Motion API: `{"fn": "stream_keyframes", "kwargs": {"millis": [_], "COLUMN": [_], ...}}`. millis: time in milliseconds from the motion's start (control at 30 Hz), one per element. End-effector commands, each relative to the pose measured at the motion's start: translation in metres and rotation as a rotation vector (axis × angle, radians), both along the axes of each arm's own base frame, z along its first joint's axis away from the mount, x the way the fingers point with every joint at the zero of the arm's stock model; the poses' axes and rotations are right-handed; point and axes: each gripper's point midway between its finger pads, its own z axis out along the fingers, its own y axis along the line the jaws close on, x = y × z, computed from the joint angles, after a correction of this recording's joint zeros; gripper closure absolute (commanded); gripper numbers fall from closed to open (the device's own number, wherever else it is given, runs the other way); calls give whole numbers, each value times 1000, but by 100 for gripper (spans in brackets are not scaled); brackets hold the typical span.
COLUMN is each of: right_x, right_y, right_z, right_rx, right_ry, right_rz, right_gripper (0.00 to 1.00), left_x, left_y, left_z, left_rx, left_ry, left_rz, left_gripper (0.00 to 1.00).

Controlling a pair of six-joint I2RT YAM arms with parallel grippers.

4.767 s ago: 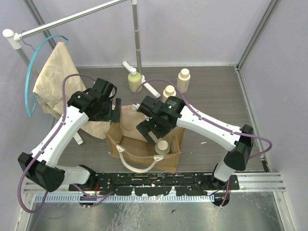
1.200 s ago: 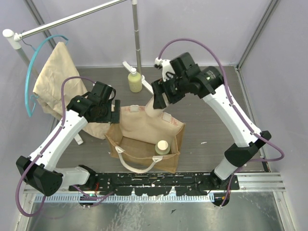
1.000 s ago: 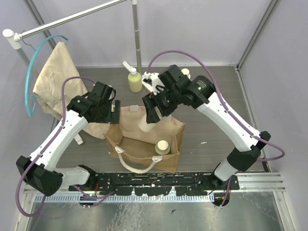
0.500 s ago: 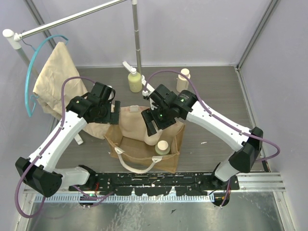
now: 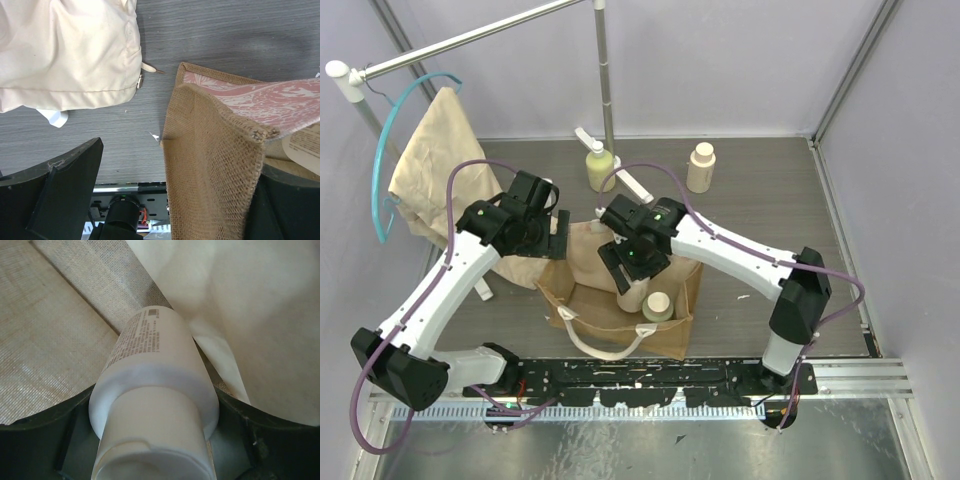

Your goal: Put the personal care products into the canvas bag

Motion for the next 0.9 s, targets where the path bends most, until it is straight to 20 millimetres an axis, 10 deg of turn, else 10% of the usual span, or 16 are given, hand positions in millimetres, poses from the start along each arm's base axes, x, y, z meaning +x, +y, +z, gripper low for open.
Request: {"fn": "stream_keyframes", "kwargs": {"millis": [0, 367, 700, 867], "right_x": [4, -6, -16, -31], "right_y": [8, 0, 0, -17], "right_z": [16, -34, -17, -44], "right_rx": [8, -78, -64, -129], "right_ry": [-61, -33, -87, -19], "right_rz": [-5, 17, 72, 106], "right_gripper": [99, 99, 99, 99], "left_x": [-8, -9, -7, -6], "left_y": [6, 8, 8, 6], "left_z": [3, 5, 2, 3], "left_rx": [12, 21, 28, 23], "left_ry": [-1, 1, 8, 5], "left_rz": [0, 6, 6, 5], "left_gripper": [2, 2, 2, 2]}}
